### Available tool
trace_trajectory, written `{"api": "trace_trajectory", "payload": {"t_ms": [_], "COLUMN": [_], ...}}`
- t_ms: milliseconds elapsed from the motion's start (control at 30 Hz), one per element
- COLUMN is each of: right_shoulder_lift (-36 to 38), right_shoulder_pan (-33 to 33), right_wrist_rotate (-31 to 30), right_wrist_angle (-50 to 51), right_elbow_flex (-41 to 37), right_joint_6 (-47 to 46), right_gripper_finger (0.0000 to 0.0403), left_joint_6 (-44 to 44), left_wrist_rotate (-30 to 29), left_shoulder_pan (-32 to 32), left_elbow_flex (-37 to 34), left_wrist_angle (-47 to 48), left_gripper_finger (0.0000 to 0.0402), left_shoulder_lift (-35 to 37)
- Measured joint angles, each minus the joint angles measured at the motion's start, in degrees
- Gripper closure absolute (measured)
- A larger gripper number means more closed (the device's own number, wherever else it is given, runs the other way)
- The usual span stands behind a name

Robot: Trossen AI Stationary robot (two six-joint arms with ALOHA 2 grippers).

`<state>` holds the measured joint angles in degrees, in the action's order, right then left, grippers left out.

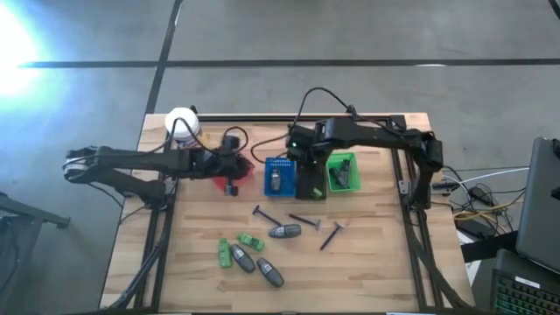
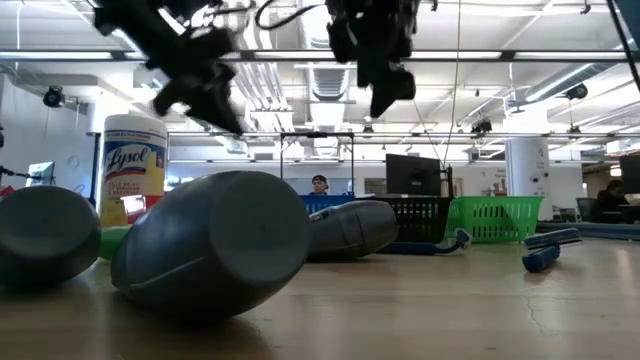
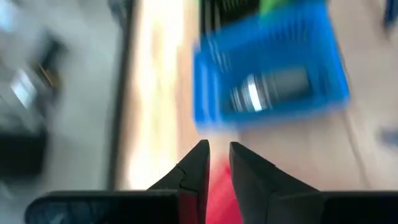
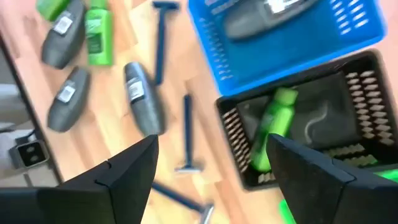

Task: Pick & Place Travel size toiletries
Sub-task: Adjust the red basket

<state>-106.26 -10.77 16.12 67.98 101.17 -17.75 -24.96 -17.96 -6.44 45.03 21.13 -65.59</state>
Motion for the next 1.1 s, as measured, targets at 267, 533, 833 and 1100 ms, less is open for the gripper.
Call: {"api": "trace_trajectory", "payload": {"t_ms": [267,533,833,1100], "right_shoulder_lift": [1.3,1.32,1.36,1.36], "right_shoulder_pan": [5.14,7.12,9.68,10.1], "right_wrist_rotate": [-5.56,-8.88,-12.06,-13.45], "right_wrist_angle": [0.38,0.21,-0.18,-0.41], "right_elbow_flex": [-0.9,-0.93,-0.93,-0.95], "right_joint_6": [-2.46,-5.46,-7.79,-8.08], "right_gripper_finger": [0.0098,0.0086,0.0076,0.0084], "left_joint_6": [14.13,16.82,16.78,16.13], "left_wrist_rotate": [0.98,10.96,10.18,12.87], "left_shoulder_pan": [-0.06,-0.11,-0.24,-0.24], "left_elbow_flex": [-2.59,-5.74,-6.7,-3.72], "left_wrist_angle": [19.67,19.5,17.76,10.61], "left_gripper_finger": [0.0328,0.0248,0.0214,0.0213], "left_shoulder_lift": [3.92,3.12,-3.85,-9.29]}}
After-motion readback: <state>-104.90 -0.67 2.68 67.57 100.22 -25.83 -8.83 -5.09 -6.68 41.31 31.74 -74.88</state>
